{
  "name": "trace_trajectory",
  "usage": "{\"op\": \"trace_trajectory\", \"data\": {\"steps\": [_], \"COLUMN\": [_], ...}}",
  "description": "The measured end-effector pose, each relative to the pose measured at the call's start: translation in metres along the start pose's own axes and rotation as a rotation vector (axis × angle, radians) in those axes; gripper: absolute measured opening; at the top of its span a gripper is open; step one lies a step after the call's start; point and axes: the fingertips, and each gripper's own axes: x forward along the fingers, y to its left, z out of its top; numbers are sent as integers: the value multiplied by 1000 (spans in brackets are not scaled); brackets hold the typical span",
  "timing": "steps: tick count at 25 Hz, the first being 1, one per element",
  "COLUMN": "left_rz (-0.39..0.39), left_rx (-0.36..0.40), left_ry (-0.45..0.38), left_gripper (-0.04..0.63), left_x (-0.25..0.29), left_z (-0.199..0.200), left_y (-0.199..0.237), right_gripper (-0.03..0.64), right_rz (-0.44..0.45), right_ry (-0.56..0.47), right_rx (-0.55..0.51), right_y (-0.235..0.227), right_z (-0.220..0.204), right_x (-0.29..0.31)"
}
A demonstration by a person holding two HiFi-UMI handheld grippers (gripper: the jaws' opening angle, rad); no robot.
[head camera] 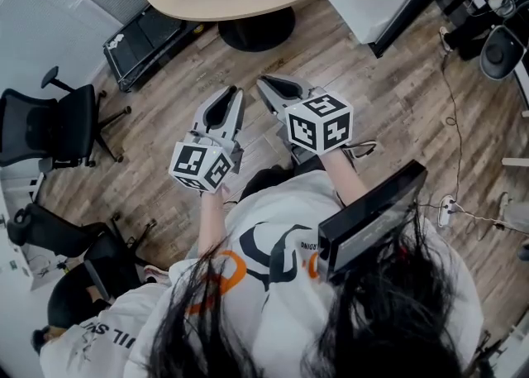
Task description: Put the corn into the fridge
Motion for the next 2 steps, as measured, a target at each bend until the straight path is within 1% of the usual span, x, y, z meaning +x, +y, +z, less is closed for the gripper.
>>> {"op": "trace_trajectory", "data": {"steps": [2], "left_rz": [2], "left_rx": [0], "left_ry": [-1], "left_gripper": [60], "left_x": [0], "left_z": [1], "left_y": [0], "right_gripper": [32], "right_rz": [2], "right_ry": [3], "right_rx": [1], "right_y": [0], "right_z": [0], "right_x": [0]}}
